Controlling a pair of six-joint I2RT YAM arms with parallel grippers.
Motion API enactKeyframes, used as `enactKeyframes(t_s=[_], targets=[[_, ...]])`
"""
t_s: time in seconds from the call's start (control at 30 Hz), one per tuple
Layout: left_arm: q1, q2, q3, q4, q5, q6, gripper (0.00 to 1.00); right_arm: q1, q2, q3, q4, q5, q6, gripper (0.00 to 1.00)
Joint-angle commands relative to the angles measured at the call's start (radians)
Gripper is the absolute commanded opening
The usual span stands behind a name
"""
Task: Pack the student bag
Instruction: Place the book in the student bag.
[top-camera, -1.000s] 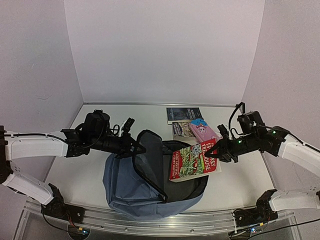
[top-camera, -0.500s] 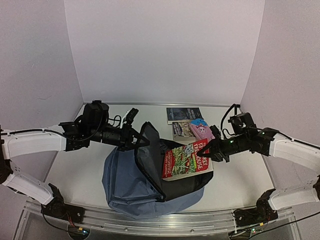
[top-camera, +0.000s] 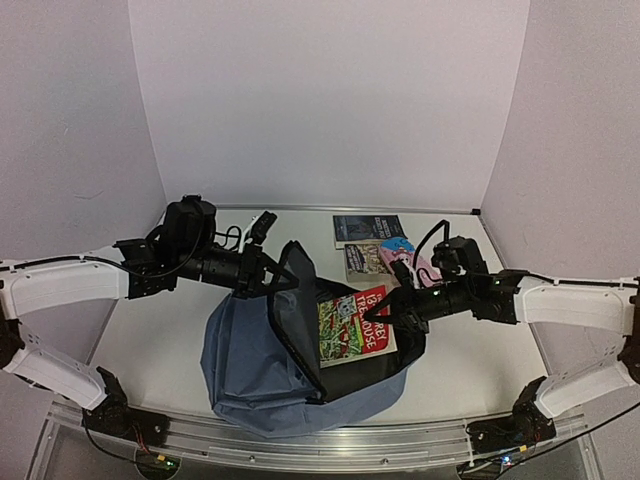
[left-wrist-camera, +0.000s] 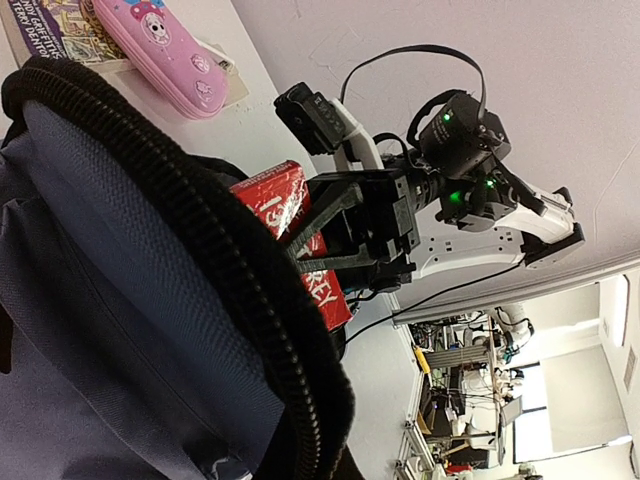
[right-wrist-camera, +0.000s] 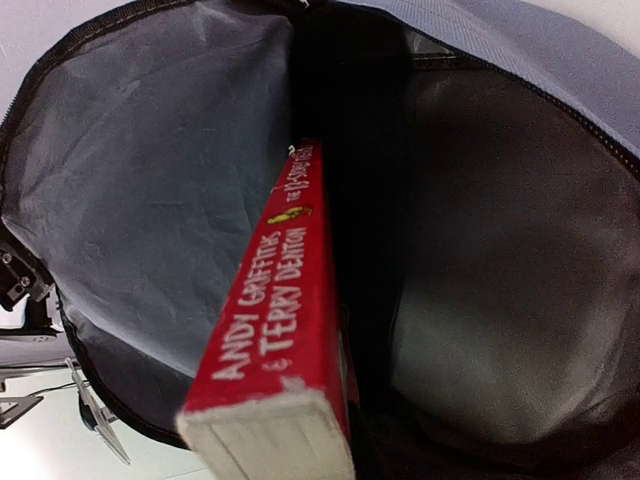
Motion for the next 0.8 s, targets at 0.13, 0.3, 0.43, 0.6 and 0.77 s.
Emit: enactKeyframes(t_s=[0.13,0.3,0.43,0.6,0.77], targets=[[0.002,-0.057,0.052,0.059,0.023,0.028,0.00,0.019,0.079,-0.039,0.351,-0.062,0.127,0.00],[0.002,-0.048,0.056,0.071,0.031,0.034,0.00,0.037,0.161,-0.031,0.444,-0.073,0.149,0.00],[0.002,-0.036,0.067,0.077,0.040,0.039,0.00,0.040,0.213,-0.031,0.491,-0.074,0.144,0.00],[0.002,-0.038,0.073,0.070,0.003,0.056,0.00,0.049,0.264,-0.038,0.526,-0.051,0.131,0.00],[0.003,-0.034,0.058,0.096,-0.026,0.057,0.00,0.079,0.326,-0.023,0.580,-0.024,0.118,0.00]])
